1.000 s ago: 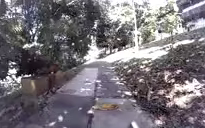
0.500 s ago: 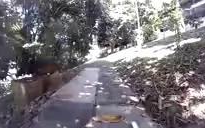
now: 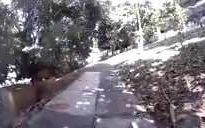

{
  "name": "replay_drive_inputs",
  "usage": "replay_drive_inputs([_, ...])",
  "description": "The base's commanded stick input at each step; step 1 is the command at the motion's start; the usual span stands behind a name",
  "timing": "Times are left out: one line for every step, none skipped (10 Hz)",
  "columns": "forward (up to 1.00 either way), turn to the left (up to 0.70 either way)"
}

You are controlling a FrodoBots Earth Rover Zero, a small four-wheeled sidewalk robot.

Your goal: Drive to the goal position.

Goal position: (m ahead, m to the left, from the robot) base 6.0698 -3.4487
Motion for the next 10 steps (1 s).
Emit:
replay_drive_inputs([0.50,-0.50])
replay_drive_inputs([0.50,-0.50])
replay_drive_inputs([0.50,-0.50])
replay_drive_inputs([0.50,0.00])
replay_drive_inputs([0.50,0.00])
replay_drive_inputs([0.50,0.00])
replay_drive_inputs([0.50,0.00])
replay_drive_inputs([0.50,0.00])
replay_drive_inputs([0.50,0.00])
replay_drive_inputs([0.50,0.00])
